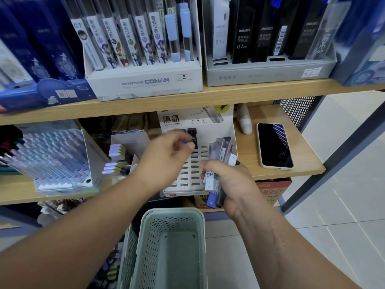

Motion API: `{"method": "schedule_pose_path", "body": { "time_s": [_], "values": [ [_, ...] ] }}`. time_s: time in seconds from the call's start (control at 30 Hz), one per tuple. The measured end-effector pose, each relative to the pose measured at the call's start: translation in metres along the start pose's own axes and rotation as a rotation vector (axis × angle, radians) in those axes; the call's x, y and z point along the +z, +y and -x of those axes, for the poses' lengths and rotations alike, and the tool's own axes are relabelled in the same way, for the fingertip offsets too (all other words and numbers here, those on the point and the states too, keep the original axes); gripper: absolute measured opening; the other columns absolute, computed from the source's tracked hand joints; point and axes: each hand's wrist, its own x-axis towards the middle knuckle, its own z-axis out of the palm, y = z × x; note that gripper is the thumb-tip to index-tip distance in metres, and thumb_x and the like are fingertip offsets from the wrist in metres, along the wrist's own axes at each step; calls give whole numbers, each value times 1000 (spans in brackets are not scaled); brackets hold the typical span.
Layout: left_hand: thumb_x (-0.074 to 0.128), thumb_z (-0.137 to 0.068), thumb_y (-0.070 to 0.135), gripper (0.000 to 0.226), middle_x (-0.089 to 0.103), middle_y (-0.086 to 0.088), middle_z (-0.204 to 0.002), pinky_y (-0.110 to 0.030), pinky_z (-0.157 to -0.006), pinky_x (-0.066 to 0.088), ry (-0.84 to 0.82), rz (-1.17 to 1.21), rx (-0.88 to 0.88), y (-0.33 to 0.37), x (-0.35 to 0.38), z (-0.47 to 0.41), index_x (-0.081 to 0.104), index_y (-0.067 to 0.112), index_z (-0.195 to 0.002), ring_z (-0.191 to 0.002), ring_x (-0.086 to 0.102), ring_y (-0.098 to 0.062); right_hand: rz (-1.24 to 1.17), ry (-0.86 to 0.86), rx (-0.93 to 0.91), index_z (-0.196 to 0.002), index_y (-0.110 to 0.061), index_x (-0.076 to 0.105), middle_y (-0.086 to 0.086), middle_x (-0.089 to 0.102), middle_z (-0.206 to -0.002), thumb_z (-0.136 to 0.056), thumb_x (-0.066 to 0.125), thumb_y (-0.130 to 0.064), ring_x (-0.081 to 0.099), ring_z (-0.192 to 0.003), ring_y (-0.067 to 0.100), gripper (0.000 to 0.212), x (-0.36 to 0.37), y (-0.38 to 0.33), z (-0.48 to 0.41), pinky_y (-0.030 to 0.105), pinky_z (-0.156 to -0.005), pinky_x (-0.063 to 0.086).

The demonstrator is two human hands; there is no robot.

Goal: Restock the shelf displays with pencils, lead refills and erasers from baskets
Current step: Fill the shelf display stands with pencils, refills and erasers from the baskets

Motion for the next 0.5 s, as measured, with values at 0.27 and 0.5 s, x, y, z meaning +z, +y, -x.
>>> {"method": "schedule_pose_path", "body": {
  "time_s": [0.27,0.5],
  "values": [
    [75,-86,5,23,68,-17,-76,-30,-59,56,-100,649,-460,14,25,64,64,12,-105,-60,65,-19,-19,50,8,-110,9,63,22,62,-72,-73,79,3,59,-46,30,41,15,9,7,35,-43,50],
    [73,-84,-3,24,68,-12,-70,-27,-56,56,-76,923,-607,8,15,65,66,3,-105,-57,62,-18,61,-160,160,-91,-6,70,18,71,-73,-74,85,-17,66,-54,28,25,12,3,11,35,-50,55]
  ]
}}
